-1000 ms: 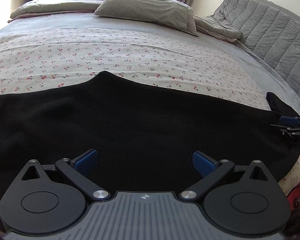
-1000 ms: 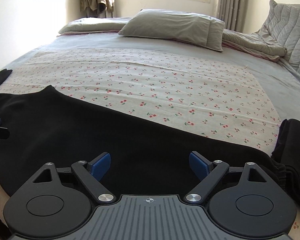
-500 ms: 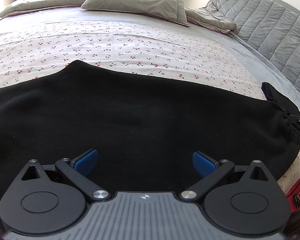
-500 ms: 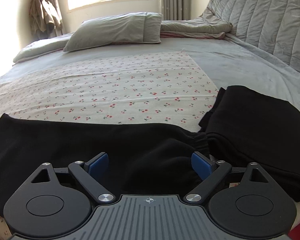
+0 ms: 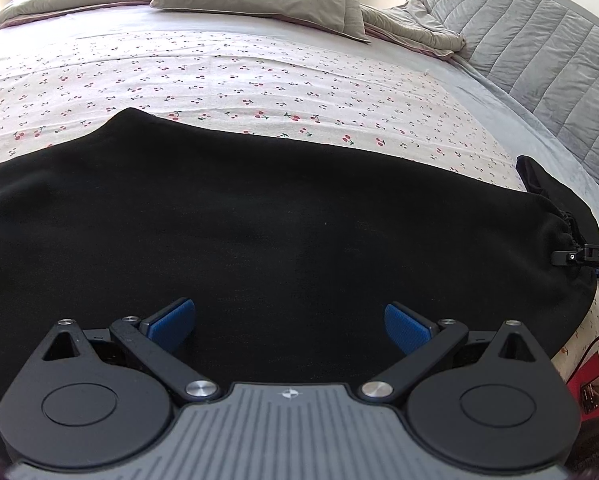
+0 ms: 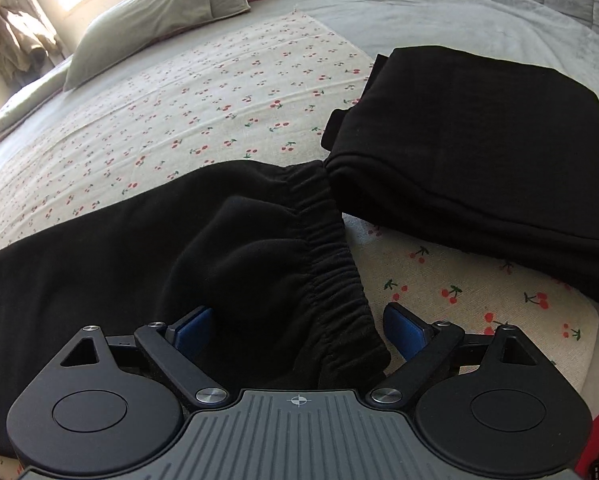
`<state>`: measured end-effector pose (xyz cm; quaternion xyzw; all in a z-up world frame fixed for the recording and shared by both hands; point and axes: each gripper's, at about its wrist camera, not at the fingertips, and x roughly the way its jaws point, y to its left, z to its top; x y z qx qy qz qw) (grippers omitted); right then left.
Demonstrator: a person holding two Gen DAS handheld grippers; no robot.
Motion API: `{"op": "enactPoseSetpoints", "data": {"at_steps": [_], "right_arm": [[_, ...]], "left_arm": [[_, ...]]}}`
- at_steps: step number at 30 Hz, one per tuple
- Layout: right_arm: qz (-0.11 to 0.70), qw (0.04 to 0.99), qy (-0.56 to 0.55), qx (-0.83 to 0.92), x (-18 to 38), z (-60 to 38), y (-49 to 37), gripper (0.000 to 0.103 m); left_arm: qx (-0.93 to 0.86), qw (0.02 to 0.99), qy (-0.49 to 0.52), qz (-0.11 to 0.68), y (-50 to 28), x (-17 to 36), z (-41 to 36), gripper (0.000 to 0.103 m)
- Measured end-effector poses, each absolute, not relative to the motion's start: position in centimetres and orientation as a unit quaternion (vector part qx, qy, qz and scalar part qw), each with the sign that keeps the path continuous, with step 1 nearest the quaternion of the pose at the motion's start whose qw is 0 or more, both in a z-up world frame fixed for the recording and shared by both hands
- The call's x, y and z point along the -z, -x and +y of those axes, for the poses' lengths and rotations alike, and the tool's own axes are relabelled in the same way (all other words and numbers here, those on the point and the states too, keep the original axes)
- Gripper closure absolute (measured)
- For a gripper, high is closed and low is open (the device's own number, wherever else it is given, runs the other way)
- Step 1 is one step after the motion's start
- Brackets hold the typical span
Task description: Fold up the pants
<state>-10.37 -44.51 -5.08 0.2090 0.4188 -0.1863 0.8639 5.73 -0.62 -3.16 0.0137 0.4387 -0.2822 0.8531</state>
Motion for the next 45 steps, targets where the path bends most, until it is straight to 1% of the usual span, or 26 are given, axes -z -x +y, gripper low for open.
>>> {"op": "enactPoseSetpoints", "data": {"at_steps": [4,6,7,9,10,11,13,15,16,17,18,20,27,34,38,43,45], "right_arm": [[0.421,0.864,-0.2,0.19,5.3,-44.0,10.3,0.008],[0.423,0.865,-0.186,0.194,5.3,-43.5,10.1,0.01],[0.423,0.866,-0.181,0.194,5.3,-43.2,10.0,0.011],[0.421,0.87,-0.172,0.192,5.1,-42.7,10.0,0.017],[0.422,0.87,-0.168,0.193,5.1,-42.4,10.0,0.018],[0.421,0.87,-0.165,0.194,5.0,-42.3,10.0,0.02],[0.418,0.87,-0.168,0.198,4.8,-42.4,10.3,0.029],[0.414,0.871,-0.177,0.198,4.6,-42.6,10.6,0.045],[0.411,0.871,-0.185,0.197,4.5,-42.8,10.6,0.049],[0.408,0.871,-0.194,0.193,4.4,-43.1,10.8,0.058],[0.405,0.871,-0.204,0.189,4.3,-43.3,11.0,0.063],[0.397,0.871,-0.225,0.182,4.2,-43.7,11.2,0.069],[0.354,0.893,-0.224,0.164,2.1,-42.5,11.7,0.071],[0.317,0.926,-0.193,0.074,-0.4,-37.6,9.6,0.071],[0.329,0.93,-0.166,0.012,-0.1,-33.2,7.1,0.071],[0.373,0.916,-0.142,-0.049,2.1,-28.0,4.3,0.071],[0.387,0.91,-0.134,-0.065,2.8,-26.5,3.5,0.069]], "left_arm": [[0.287,0.853,-0.025,0.435,-5.6,3.3,-1.1,0.0],[0.288,0.854,-0.03,0.433,-5.5,3.3,-1.4,0.0],[0.289,0.854,-0.032,0.432,-5.5,3.4,-1.5,0.0],[0.29,0.854,-0.034,0.43,-5.4,3.4,-1.7,0.0],[0.29,0.855,-0.035,0.429,-5.4,3.4,-1.9,0.0],[0.29,0.855,-0.036,0.427,-5.4,3.5,-2.0,0.0],[0.288,0.858,-0.042,0.423,-5.3,3.5,-2.3,0.0],[0.287,0.86,-0.047,0.42,-5.3,3.5,-2.5,0.0],[0.287,0.86,-0.049,0.419,-5.3,3.6,-2.6,0.0],[0.286,0.86,-0.05,0.418,-5.4,3.6,-2.7,0.0],[0.286,0.861,-0.051,0.418,-5.5,3.7,-2.8,0.0],[0.286,0.861,-0.051,0.417,-5.5,3.7,-3.0,0.0],[0.301,0.857,-0.03,0.418,-5.7,3.5,-2.9,0.0],[0.343,0.839,0.054,0.418,-6.4,3.4,-2.9,0.0],[0.365,0.826,0.103,0.417,-6.9,3.4,-2.9,0.0],[0.392,0.795,0.179,0.428,-7.7,3.9,-2.6,0.001],[0.398,0.777,0.215,0.438,-8.1,4.5,-2.3,0.003]]}}
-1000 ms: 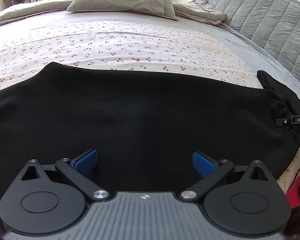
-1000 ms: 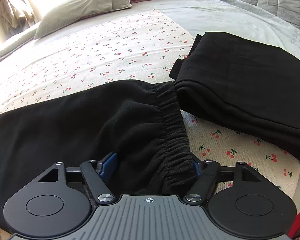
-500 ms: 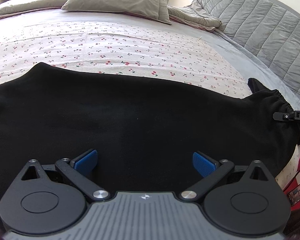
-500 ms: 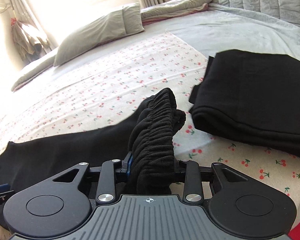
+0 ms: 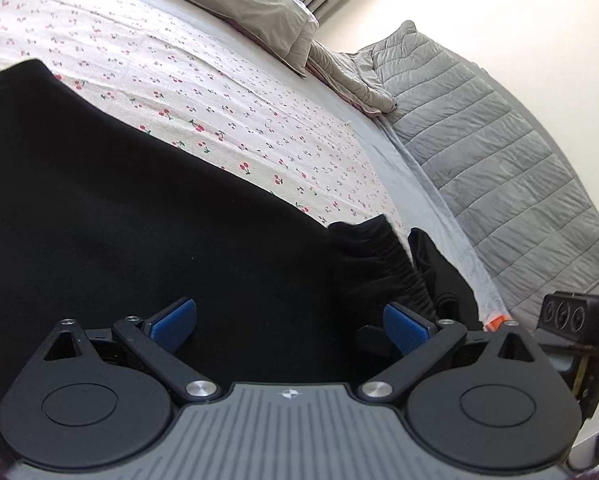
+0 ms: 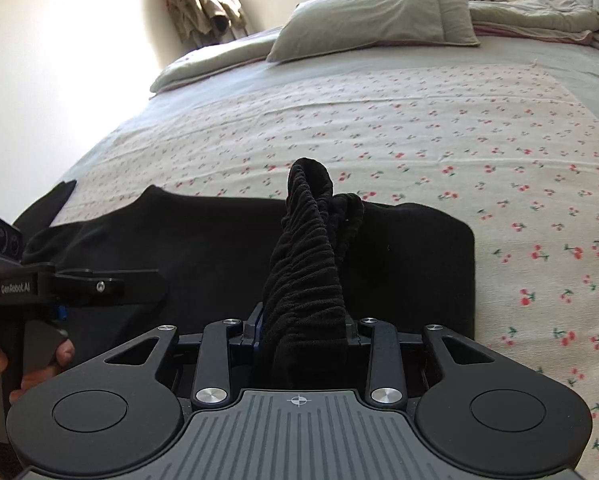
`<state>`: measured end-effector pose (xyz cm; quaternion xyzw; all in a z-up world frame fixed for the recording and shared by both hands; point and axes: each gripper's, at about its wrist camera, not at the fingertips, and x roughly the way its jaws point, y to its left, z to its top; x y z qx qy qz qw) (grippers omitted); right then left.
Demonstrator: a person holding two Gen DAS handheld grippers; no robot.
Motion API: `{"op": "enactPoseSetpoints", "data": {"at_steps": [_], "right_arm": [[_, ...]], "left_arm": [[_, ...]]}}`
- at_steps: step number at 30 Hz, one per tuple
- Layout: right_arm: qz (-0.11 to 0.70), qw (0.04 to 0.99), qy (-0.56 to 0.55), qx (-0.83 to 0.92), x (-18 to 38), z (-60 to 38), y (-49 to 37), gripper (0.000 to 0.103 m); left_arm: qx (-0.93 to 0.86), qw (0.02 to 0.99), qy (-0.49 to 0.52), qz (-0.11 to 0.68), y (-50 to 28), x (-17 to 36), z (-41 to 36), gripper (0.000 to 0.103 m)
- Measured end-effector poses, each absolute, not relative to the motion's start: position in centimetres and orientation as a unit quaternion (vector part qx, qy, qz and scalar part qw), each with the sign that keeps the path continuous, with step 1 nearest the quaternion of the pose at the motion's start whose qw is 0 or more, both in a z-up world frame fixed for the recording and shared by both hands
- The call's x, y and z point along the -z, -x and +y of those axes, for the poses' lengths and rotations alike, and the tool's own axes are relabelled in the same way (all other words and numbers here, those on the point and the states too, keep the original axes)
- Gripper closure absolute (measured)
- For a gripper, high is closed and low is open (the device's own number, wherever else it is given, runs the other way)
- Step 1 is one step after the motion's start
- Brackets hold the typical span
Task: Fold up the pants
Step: 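Grasp the drawstring with the left gripper while the right gripper holds the waistband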
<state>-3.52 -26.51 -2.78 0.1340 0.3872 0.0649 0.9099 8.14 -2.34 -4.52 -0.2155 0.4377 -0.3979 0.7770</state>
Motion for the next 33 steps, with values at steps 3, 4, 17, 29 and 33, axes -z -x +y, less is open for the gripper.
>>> {"op": "enactPoseSetpoints", "data": {"at_steps": [3,4,17,29,33], "right_arm": [[0.407,0.899,-0.129,-0.101,3.4,-24.8,2.9,0.061],[0.407,0.897,-0.129,-0.116,3.3,-24.4,3.0,0.057],[0.375,0.899,-0.149,-0.168,1.5,-25.0,5.1,0.045],[0.397,0.861,-0.168,-0.272,1.7,-23.3,5.7,0.042],[0.393,0.862,-0.156,-0.278,1.0,-23.4,6.3,0.041]], "left_arm": [[0.408,0.754,0.255,0.447,-8.5,5.6,-2.5,0.005],[0.413,0.752,0.258,0.445,-8.6,5.7,-2.7,0.005],[0.455,0.711,0.251,0.473,-8.7,5.7,-4.2,0.025],[0.45,0.713,0.245,0.478,-8.1,6.0,-5.0,0.031],[0.434,0.732,0.225,0.475,-8.1,5.9,-5.2,0.049]]}}
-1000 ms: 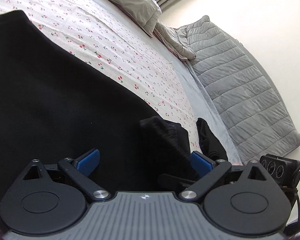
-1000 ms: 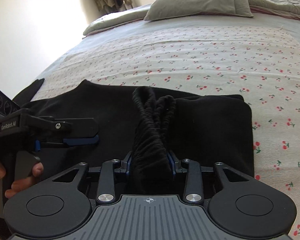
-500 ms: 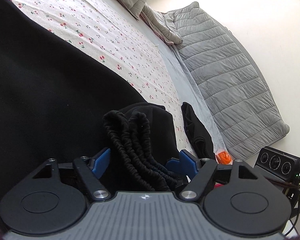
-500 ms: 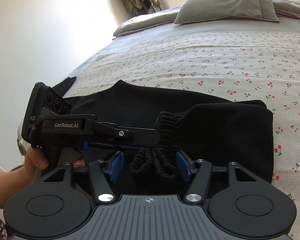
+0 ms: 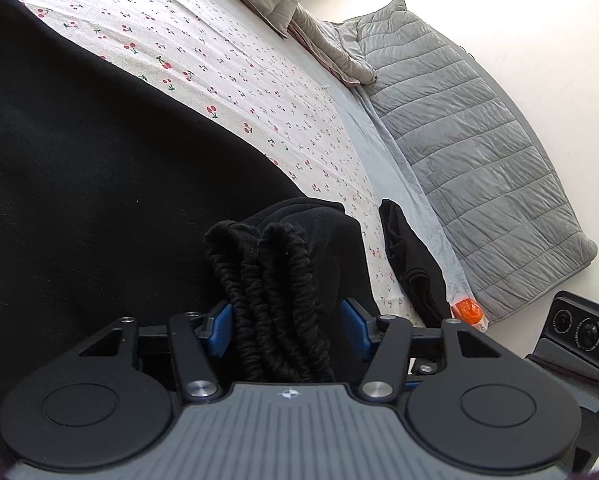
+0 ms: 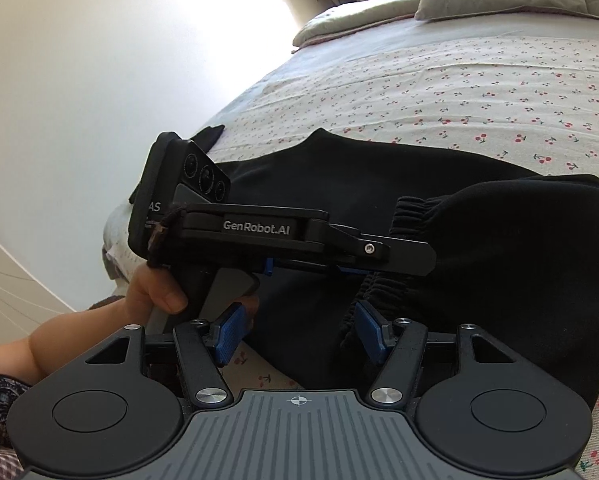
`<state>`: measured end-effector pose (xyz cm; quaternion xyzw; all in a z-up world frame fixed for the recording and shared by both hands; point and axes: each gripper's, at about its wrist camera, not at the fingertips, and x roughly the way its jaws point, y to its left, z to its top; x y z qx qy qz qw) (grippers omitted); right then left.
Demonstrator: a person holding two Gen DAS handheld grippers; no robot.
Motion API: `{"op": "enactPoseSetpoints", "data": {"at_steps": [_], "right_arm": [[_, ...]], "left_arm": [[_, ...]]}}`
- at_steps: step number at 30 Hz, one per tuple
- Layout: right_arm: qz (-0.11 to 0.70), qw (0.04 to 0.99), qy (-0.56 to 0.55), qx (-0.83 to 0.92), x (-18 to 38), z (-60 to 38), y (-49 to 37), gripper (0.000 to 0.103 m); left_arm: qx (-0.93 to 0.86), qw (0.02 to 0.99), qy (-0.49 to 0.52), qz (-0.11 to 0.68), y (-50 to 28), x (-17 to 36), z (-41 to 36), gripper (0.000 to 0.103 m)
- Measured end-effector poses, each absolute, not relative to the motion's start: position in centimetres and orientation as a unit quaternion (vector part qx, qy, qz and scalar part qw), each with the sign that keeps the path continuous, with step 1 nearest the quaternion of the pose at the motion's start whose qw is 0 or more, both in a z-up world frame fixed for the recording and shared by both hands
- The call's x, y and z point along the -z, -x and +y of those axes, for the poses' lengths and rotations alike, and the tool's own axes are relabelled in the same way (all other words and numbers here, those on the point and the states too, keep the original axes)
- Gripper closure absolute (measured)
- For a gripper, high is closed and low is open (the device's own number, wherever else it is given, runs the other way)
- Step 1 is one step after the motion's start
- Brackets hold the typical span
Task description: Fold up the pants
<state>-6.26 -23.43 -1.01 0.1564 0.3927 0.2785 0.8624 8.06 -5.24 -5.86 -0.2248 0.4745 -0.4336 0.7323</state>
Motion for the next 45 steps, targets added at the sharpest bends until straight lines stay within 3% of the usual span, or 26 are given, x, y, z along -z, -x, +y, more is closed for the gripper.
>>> {"op": "enactPoseSetpoints", "data": {"at_steps": [5,14,18,30,45], "right_arm": [[0.389,0.871,-0.153,-0.26,0.4,-24.8,6.7,0.041],[0.427,0.859,-0.105,-0.264,2.2,-22.3,6.4,0.039],[0.414,0.866,-0.111,-0.259,1.3,-23.2,6.7,0.04],[0.389,0.883,-0.158,-0.21,0.1,-26.9,6.1,0.027],[0.429,0.871,-0.128,-0.202,1.7,-22.5,1.9,0.027]], "left_arm": [[0.42,0.743,0.212,0.476,-8.3,5.9,-5.2,0.065],[0.419,0.754,0.188,0.469,-7.9,5.8,-5.6,0.065],[0.412,0.78,0.148,0.446,-7.2,4.8,-5.8,0.077],[0.371,0.835,0.059,0.403,-7.0,0.2,-2.3,0.079],[0.222,0.865,0.052,0.447,-10.9,-2.0,10.7,0.079]]}}
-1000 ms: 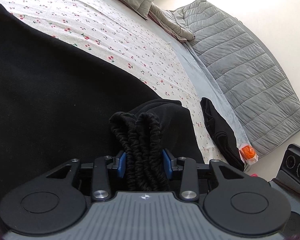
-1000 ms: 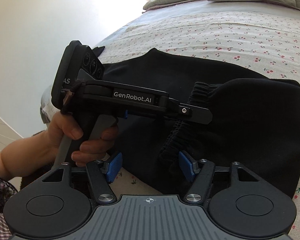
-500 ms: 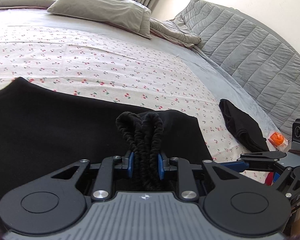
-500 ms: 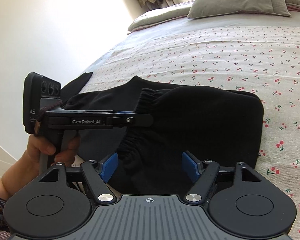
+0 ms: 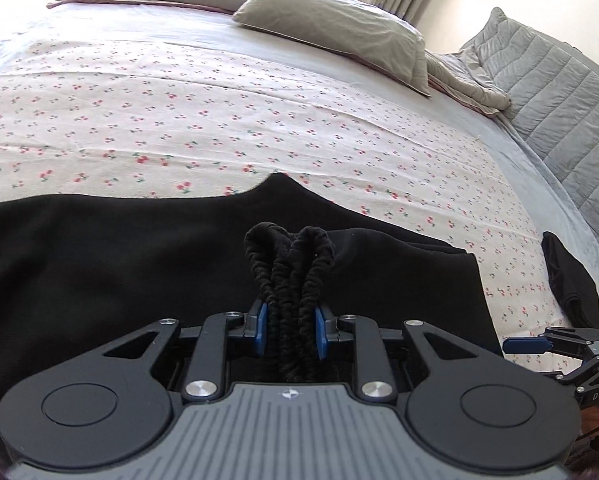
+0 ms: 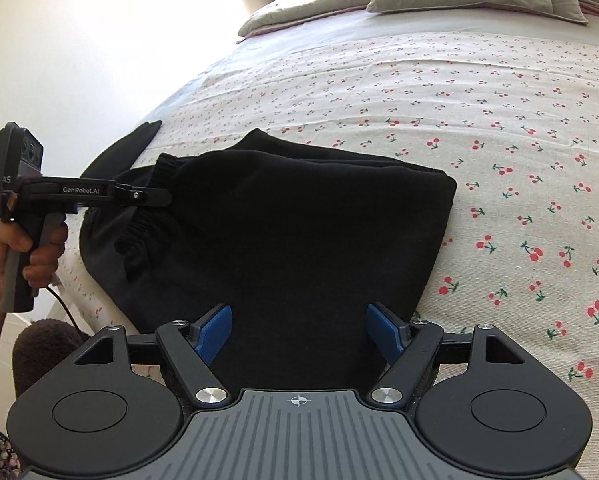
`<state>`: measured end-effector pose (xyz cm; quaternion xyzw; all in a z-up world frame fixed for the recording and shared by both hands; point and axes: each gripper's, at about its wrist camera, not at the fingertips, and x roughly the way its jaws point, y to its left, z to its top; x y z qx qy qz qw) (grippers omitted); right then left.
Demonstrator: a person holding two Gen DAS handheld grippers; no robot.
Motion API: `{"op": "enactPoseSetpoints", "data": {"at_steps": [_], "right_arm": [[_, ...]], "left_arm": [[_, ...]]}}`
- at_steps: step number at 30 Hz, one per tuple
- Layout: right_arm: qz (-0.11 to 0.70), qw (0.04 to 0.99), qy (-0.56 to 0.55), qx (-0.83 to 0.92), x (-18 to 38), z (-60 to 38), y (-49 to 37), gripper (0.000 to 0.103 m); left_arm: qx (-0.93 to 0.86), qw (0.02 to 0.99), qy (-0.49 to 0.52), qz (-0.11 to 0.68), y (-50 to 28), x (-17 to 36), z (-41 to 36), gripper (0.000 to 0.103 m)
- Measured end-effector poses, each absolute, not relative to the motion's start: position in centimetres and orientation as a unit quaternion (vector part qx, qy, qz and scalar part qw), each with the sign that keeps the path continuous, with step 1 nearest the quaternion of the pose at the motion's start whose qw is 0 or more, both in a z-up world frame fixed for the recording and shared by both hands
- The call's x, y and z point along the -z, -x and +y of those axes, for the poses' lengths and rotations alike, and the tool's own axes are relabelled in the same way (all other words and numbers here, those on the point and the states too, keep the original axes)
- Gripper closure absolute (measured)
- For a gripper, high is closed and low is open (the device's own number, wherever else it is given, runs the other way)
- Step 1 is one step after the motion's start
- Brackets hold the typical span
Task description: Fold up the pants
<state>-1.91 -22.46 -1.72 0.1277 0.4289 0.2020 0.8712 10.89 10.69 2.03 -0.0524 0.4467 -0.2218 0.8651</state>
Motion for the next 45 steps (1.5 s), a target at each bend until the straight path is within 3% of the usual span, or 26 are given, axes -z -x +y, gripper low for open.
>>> {"op": "enactPoseSetpoints", "data": {"at_steps": [19,28,31,33,36,42,45], "right_arm": [[0.461,0.85,-0.114,-0.225,3.4,-17.8,-0.7,0.027],[0.467,0.851,-0.081,-0.227,4.1,-16.3,-0.5,0.022],[0.468,0.849,-0.084,-0.231,3.9,-16.5,-0.4,0.022],[0.466,0.849,-0.092,-0.232,3.7,-17.0,-0.4,0.022],[0.468,0.845,-0.115,-0.233,3.6,-17.7,-0.5,0.022],[0.49,0.816,-0.181,-0.246,4.2,-18.9,-0.5,0.022],[0.501,0.806,-0.194,-0.248,4.6,-19.1,-0.2,0.025]], "left_arm": [[0.09,0.884,0.074,0.453,-13.9,-1.2,22.2,0.079],[0.082,0.887,0.072,0.449,-14.2,0.9,22.7,0.068],[0.073,0.896,0.066,0.432,-13.0,-0.2,22.4,0.05],[0.067,0.906,0.053,0.415,-11.9,-1.2,21.8,0.027],[0.071,0.921,0.02,0.383,-10.1,-2.4,20.1,0.015],[0.147,0.927,-0.006,0.345,-6.3,-3.4,15.0,0.0],[0.2,0.919,-0.02,0.34,-4.9,-2.3,11.7,0.0]]}}
